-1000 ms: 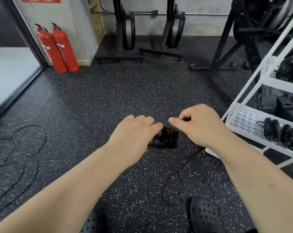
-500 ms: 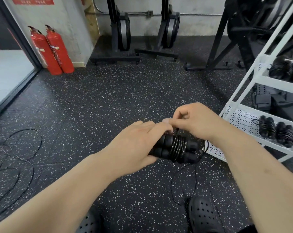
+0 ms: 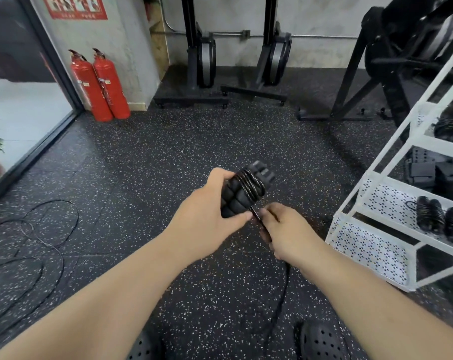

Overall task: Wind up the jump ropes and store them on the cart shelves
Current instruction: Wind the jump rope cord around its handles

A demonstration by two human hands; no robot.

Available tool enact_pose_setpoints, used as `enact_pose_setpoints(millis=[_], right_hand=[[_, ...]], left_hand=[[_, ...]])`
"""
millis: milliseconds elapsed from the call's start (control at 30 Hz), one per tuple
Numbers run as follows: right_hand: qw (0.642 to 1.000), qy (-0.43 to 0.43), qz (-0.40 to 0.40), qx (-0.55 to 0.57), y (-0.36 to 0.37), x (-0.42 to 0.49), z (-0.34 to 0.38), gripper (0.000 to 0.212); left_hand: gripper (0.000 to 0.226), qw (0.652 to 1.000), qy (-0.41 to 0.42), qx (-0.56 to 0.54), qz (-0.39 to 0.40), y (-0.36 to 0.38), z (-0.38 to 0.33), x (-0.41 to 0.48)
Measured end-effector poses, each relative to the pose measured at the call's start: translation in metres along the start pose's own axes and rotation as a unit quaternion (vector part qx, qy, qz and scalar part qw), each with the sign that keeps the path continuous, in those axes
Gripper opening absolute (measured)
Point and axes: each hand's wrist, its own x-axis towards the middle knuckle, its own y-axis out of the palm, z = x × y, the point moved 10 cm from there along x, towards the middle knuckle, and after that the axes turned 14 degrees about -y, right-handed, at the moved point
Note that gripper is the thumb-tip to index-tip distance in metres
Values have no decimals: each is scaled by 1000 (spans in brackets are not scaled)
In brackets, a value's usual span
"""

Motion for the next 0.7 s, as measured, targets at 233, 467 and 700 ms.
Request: enact_pose_setpoints(millis=[233,467,700], right_hand=[[897,-178,40,-402,-4,-32,75,23],[881,-226,-28,-415,-32,-27,100,23],[938,-190,-12,-289,-61,-9,75,25]], left_hand=[[64,984,-74,153,-57,-17,33,20],[69,967,24,251,-30,5,9,15],[63,941,144,300,60,38,-18,-9]])
